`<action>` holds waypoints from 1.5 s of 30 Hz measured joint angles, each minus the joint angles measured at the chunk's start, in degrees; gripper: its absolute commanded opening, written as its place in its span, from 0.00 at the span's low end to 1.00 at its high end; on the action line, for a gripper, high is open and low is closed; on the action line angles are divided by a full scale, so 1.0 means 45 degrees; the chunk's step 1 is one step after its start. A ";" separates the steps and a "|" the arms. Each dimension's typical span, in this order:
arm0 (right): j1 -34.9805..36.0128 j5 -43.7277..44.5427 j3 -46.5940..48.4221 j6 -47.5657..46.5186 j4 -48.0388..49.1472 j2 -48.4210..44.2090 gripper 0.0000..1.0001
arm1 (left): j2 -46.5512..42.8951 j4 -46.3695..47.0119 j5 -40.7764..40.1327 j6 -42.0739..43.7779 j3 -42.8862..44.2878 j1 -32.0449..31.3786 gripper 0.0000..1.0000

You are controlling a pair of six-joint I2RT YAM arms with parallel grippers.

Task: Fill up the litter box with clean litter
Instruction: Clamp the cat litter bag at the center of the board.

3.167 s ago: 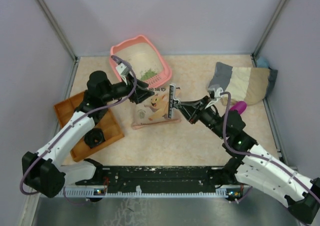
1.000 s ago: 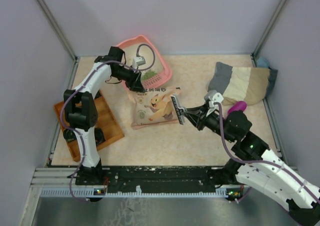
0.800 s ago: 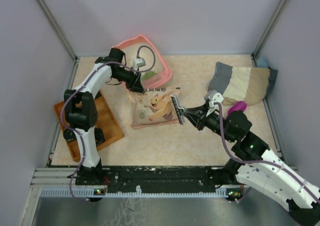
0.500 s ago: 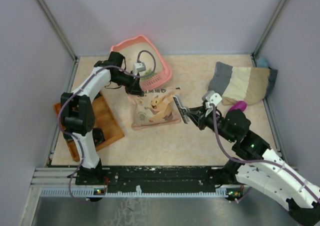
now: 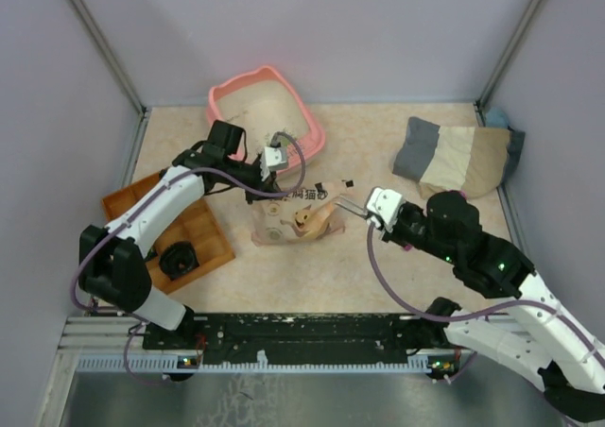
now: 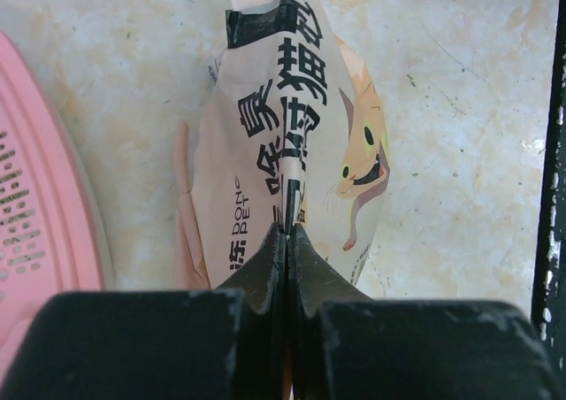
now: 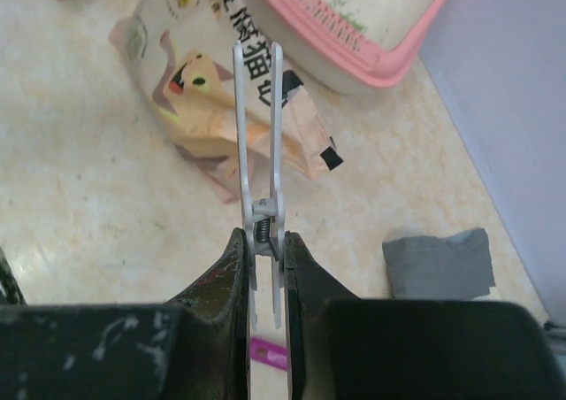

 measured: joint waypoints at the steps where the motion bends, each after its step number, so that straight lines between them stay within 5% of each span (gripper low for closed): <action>1: 0.0000 -0.0083 0.0155 -0.0413 -0.0398 0.0170 0.00 | -0.0219 0.0277 -0.0112 -0.0015 -0.0248 -0.0160 0.00; 13: -0.0971 0.0486 0.1127 -0.4269 -0.2628 0.3716 0.00 | -0.3473 0.3279 -0.0461 -0.0151 -0.3803 -0.1321 0.00; 45: -0.3342 -0.3808 0.3327 -0.9292 -0.3050 0.8038 0.00 | -0.3764 0.3594 -0.0699 0.0243 -0.4129 -0.1914 0.00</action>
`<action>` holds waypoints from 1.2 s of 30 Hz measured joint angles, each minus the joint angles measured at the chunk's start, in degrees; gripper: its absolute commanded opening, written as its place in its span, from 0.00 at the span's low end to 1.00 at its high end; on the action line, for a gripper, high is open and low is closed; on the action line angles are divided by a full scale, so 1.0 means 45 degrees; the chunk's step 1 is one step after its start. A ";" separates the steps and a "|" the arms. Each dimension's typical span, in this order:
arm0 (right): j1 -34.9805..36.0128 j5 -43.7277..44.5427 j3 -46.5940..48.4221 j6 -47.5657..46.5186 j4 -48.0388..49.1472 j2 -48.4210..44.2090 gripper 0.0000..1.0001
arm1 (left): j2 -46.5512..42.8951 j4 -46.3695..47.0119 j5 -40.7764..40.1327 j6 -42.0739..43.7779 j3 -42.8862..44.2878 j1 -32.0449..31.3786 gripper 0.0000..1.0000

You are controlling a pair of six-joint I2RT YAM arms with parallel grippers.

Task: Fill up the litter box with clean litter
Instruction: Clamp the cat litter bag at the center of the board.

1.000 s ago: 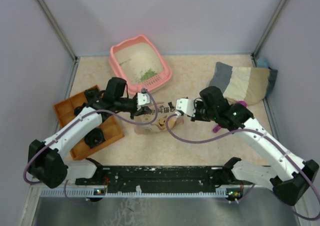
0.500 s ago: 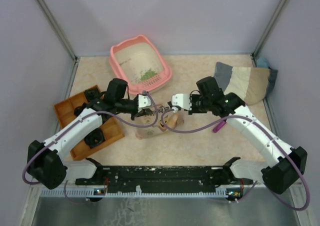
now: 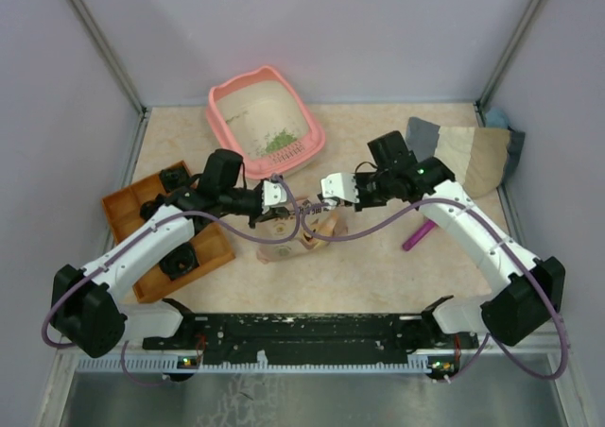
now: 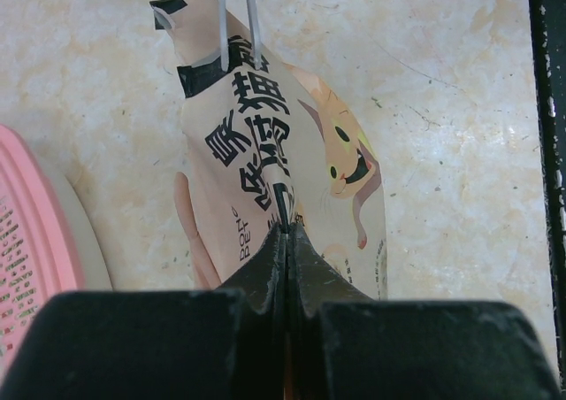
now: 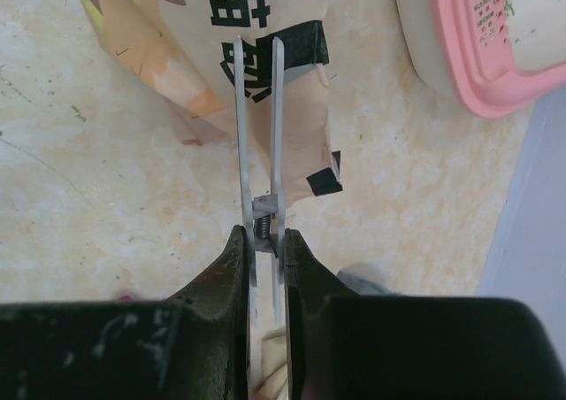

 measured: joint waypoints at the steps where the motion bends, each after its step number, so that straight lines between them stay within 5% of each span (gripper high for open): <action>1: -0.0005 -0.0087 0.0151 -0.0107 -0.0073 0.0189 0.00 | 0.0000 0.0005 -0.0010 0.0034 0.0000 -0.0015 0.00; 26: 0.0311 -0.1569 0.2467 -0.1700 -0.1700 0.2943 0.00 | -0.0185 0.0277 -0.0359 0.0471 -0.0282 -0.0287 0.00; 34: 0.0321 -0.1525 0.2467 -0.1671 -0.1700 0.3502 0.11 | -0.0185 0.0447 -0.0427 0.0627 -0.0364 -0.0393 0.00; 36: 0.0321 -0.1438 0.2467 -0.1574 -0.1656 0.3589 0.07 | -0.0194 0.0597 -0.0442 0.0695 -0.0432 -0.0408 0.00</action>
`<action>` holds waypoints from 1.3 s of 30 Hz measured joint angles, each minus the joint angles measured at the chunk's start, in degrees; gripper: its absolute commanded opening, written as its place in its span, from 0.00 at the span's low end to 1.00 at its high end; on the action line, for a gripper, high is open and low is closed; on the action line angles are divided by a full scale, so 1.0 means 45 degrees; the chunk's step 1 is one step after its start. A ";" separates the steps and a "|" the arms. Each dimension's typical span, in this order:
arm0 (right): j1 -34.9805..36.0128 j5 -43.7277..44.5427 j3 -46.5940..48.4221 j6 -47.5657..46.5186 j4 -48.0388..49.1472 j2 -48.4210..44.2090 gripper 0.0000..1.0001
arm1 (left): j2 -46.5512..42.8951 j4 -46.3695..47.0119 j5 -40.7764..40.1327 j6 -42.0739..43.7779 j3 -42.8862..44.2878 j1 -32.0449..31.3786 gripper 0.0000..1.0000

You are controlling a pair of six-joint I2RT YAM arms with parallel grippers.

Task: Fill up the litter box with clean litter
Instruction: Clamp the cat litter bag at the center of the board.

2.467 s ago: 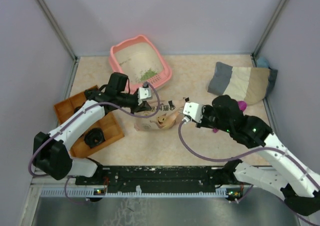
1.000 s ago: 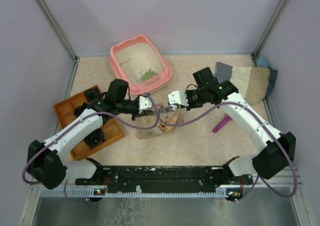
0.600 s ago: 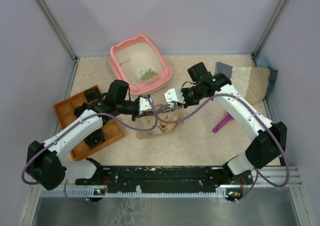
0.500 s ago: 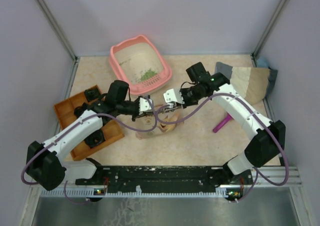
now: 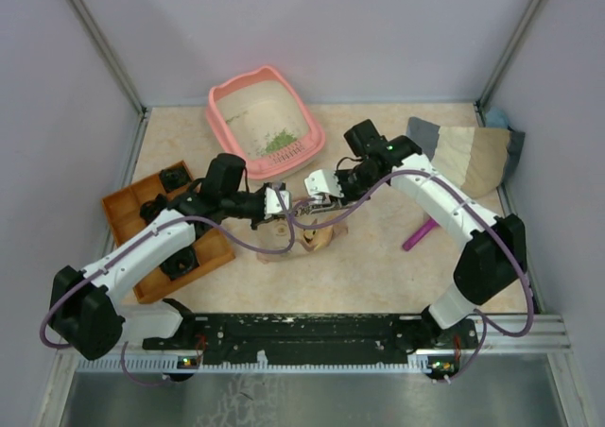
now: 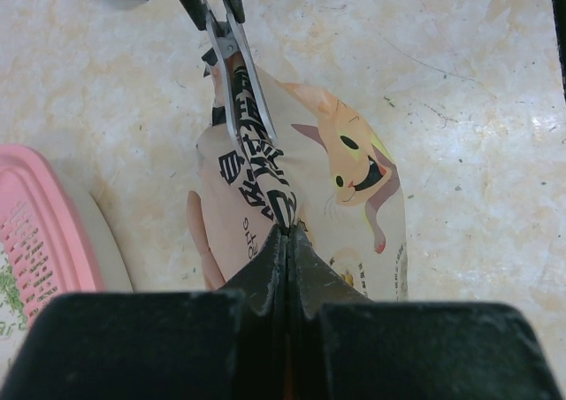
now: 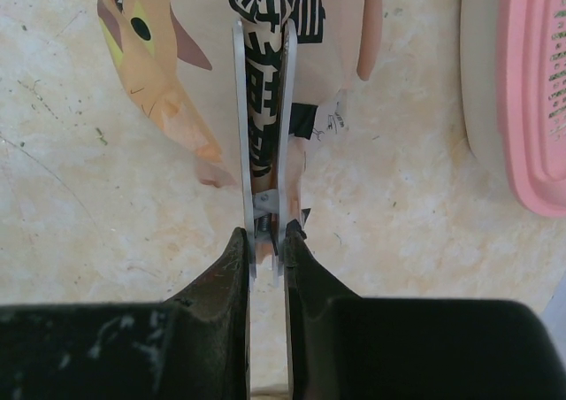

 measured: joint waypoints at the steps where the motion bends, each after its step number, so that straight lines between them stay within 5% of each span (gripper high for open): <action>1: 0.0010 0.0063 0.0000 0.0029 0.0000 0.0029 0.03 | -0.0005 0.0049 -0.0010 0.0039 -0.0019 -0.0005 0.00; 3: 0.0039 0.0170 0.0097 0.0092 -0.0117 0.0136 0.01 | -0.0019 0.0092 -0.0019 0.0068 -0.0039 -0.0029 0.00; 8: 0.0146 0.0335 0.0656 0.0141 -0.0481 0.0583 0.22 | -0.0073 0.0233 -0.0097 0.0102 -0.0126 -0.0034 0.00; 10: 0.0316 0.0661 0.0680 0.0248 -0.0515 0.0724 0.23 | -0.0083 0.0243 -0.0102 0.0112 -0.0136 -0.0034 0.00; 14: 0.0602 0.1078 0.1078 0.0345 -0.0665 0.1428 0.03 | -0.0087 0.0214 -0.0160 0.0146 -0.0141 -0.0039 0.00; 18: 0.0627 0.0991 0.1394 0.0345 -0.0797 0.1734 0.00 | -0.0126 0.0209 -0.0209 0.0165 -0.0160 -0.0039 0.00; 20: 0.0646 0.0913 0.1685 0.0335 -0.1044 0.1865 0.22 | -0.0175 0.0204 -0.0214 0.0170 -0.0185 -0.0039 0.00; 22: 0.0670 0.0714 0.1957 0.0466 -0.1219 0.1991 0.73 | -0.0199 0.0209 -0.0219 0.0180 -0.0209 -0.0039 0.00; 23: 0.0685 0.0612 0.1977 0.0607 -0.1205 0.2001 0.77 | -0.0204 0.0204 -0.0219 0.0189 -0.0209 -0.0039 0.00; 39: 0.0170 -0.0860 -0.0243 0.2560 0.1885 0.0223 0.75 | -0.0418 0.0083 -0.0141 0.0097 -0.0238 -0.0180 0.00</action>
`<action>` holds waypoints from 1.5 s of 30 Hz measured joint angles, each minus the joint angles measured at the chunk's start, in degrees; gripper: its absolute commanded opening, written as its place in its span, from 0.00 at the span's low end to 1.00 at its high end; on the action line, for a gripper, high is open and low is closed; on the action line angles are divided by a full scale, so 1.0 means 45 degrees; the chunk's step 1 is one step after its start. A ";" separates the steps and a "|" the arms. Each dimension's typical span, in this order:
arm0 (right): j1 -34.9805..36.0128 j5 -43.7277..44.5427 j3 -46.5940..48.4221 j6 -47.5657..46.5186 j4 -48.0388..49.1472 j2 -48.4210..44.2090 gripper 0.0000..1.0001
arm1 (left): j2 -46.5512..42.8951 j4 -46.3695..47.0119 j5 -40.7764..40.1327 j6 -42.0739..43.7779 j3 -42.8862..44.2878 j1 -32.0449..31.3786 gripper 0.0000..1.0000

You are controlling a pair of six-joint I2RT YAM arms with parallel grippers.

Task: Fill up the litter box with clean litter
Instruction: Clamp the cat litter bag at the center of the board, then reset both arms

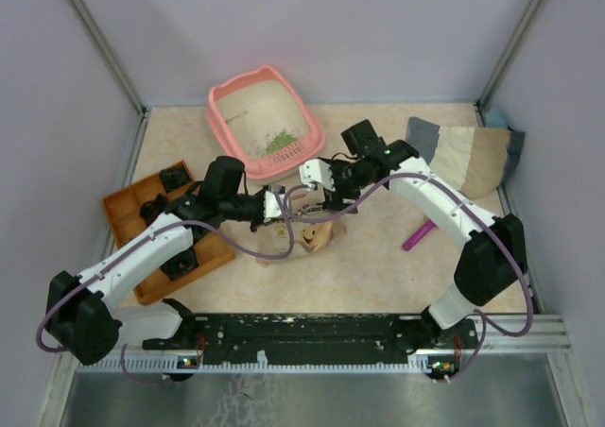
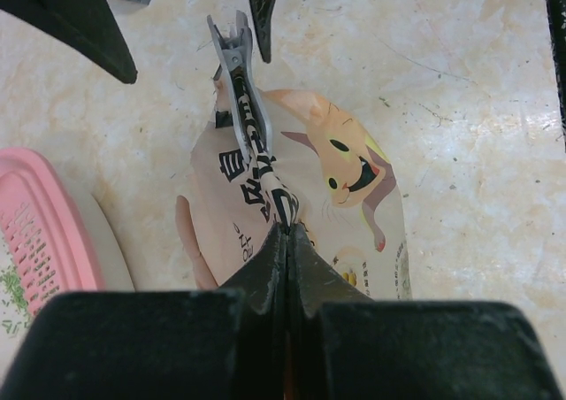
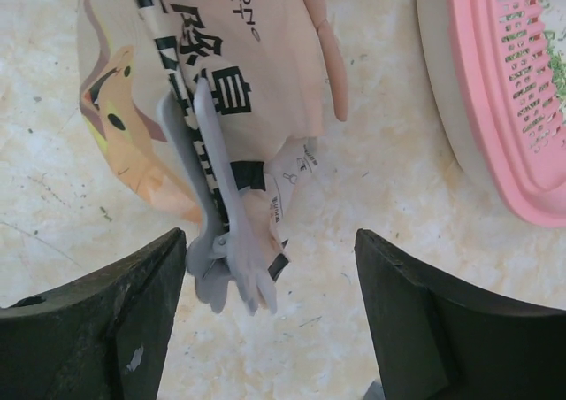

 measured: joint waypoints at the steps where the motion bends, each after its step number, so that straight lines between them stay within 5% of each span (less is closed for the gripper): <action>1: -0.0015 -0.0083 -0.0233 0.0155 0.0175 -0.0238 0.75 | -0.0005 0.0000 -0.0024 -0.0049 0.0000 -0.0005 0.00; 18: -0.0903 0.0160 -0.6552 0.7019 0.6800 -0.6815 0.78 | 0.0112 0.0044 -0.1273 -0.2176 0.0248 -0.0029 0.01; 26: -0.0903 0.2021 -0.8072 1.0710 0.8762 -0.8296 0.74 | 0.0869 0.0058 -0.1957 -0.3687 0.1326 -0.0029 0.17; 38: -0.0903 0.3954 -0.9904 1.3158 1.0122 -1.0958 0.73 | 0.0952 0.0097 -0.2021 -0.4653 0.2079 -0.0034 0.54; 41: -0.0903 0.4571 -0.9884 1.3852 1.0049 -1.1079 0.81 | 0.1059 -0.0049 -0.2361 -0.5187 0.2701 -0.0049 0.65; 43: -0.0903 0.5032 -0.9772 1.4367 0.9772 -1.1074 0.82 | 0.1073 -0.0019 -0.2880 -0.5863 0.3191 -0.0053 0.96; 45: -0.0903 0.5416 -0.9573 1.4848 0.9403 -1.1074 0.82 | 0.1073 0.0126 -0.3478 -0.6547 0.3604 -0.0053 1.00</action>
